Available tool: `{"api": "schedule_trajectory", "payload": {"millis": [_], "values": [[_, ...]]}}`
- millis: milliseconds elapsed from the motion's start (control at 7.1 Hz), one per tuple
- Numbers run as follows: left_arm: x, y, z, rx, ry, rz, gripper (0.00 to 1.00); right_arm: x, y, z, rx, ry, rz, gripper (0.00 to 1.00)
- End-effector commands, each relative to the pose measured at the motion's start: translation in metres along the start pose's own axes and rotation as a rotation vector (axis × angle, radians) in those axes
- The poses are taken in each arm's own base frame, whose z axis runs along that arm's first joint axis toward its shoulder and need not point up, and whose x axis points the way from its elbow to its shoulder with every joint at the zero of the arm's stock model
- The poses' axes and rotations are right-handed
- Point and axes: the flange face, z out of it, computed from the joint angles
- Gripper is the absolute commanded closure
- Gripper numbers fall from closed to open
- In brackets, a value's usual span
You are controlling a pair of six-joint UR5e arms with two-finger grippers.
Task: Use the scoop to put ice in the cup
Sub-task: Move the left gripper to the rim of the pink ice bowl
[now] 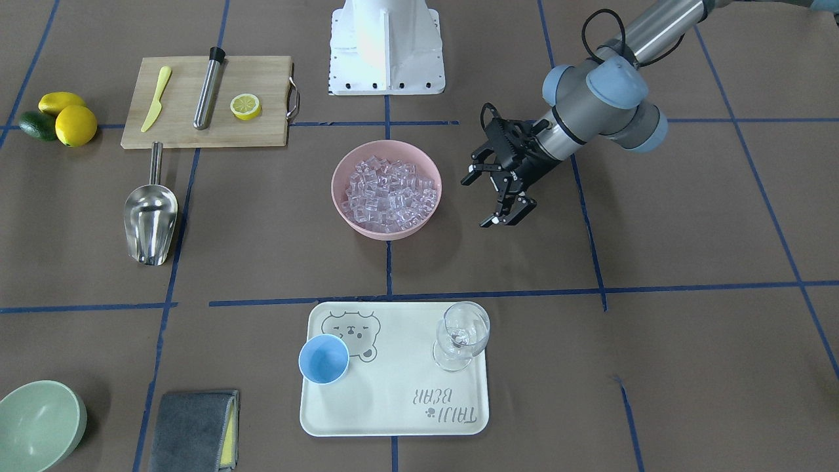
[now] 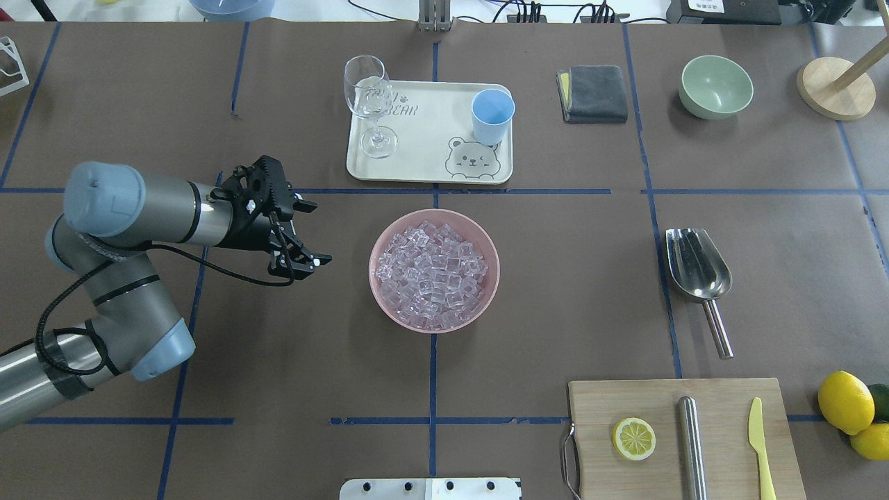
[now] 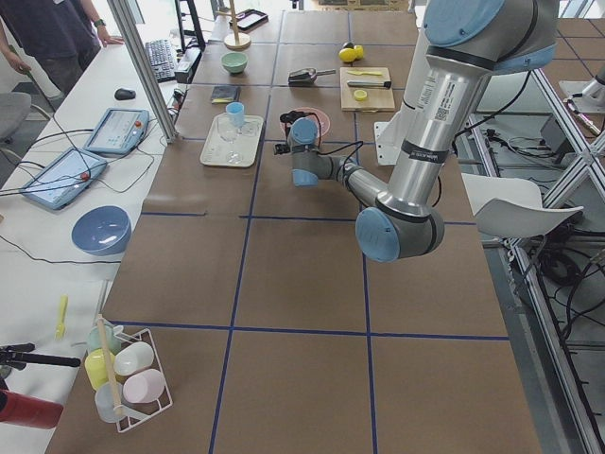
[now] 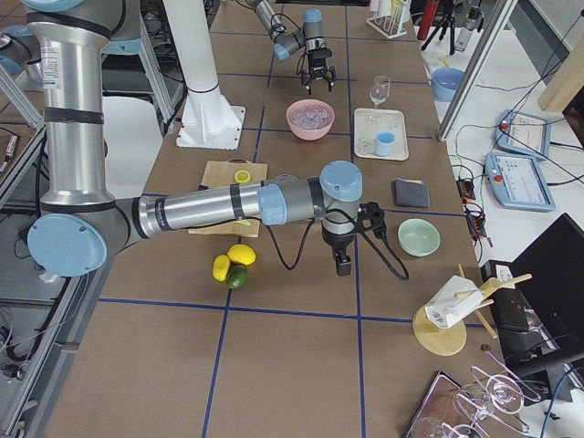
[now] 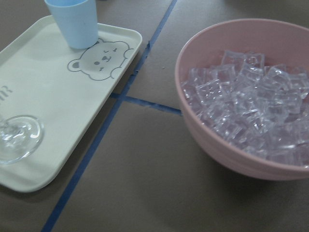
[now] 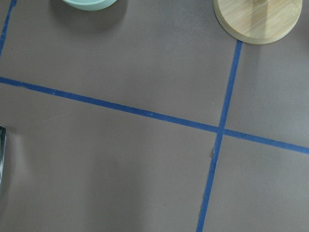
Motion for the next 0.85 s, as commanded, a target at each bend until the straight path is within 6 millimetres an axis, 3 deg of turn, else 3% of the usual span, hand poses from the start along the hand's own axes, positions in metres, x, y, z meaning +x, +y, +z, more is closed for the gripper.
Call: {"api": "schedule_trajectory", "payload": {"millis": [0, 141, 282, 705], "values": [[0.013, 0.008, 0.03, 0.045, 0.037, 0.111, 0.0, -0.032, -0.007, 0.013, -0.022, -0.023, -0.064, 0.0], [0.008, 0.013, 0.04, 0.04, 0.037, 0.132, 0.0, -0.042, -0.007, 0.011, -0.019, -0.028, -0.048, 0.0], [0.007, 0.008, 0.046, 0.044, 0.038, 0.135, 0.0, -0.072, -0.01, 0.012, -0.024, -0.038, -0.002, 0.0], [0.007, 0.003, 0.046, 0.055, 0.036, 0.107, 0.0, -0.182, -0.001, 0.015, -0.039, -0.084, 0.161, 0.0]]}}
